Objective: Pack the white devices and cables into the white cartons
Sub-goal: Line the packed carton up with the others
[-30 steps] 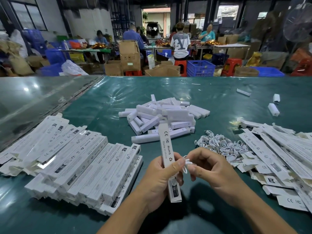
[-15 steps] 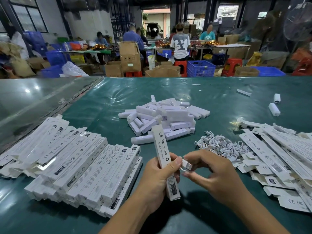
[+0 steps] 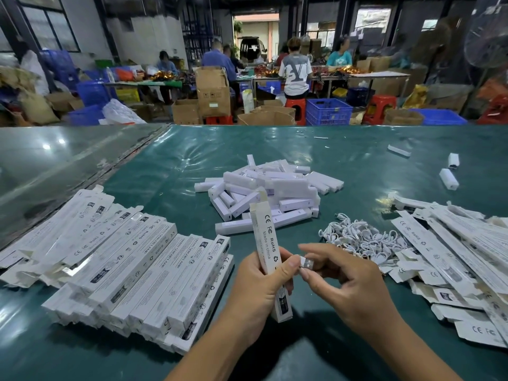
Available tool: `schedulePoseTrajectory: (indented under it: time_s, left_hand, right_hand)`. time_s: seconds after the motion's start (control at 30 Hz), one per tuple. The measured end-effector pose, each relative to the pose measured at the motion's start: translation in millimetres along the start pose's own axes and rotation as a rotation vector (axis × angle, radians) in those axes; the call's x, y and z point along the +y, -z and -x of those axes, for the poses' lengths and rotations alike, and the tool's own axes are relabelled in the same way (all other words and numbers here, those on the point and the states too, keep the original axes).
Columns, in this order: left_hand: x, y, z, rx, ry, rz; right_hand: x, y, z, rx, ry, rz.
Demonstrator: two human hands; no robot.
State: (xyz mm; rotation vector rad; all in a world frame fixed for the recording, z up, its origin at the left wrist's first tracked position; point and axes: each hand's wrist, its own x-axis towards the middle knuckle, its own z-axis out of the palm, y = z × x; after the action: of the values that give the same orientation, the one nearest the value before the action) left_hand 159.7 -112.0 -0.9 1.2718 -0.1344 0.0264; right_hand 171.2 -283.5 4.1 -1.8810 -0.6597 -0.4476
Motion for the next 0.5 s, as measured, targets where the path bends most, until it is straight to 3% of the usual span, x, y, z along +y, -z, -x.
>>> schedulePoseTrajectory:
  time_s: [0.13,0.27,0.33,0.5]
  left_hand:
    - [1,0,1,0.039,-0.009,-0.105]
    - [-3,6,-1,0.210,-0.162,-0.693]
    - [-4,9,-1,0.215,-0.234,-0.950]
    - [-12,11,-1,0.128,-0.261,-1.252]
  right_hand:
    - [2,3,-1,-0.013,0.028,0.007]
    - [2,18,-10,0.178,-0.162,-0.254]
    - [1,30,-15,0.266,-0.186,-0.387]
    - [-1,46,-16,0.237,-0.168,-0.401]
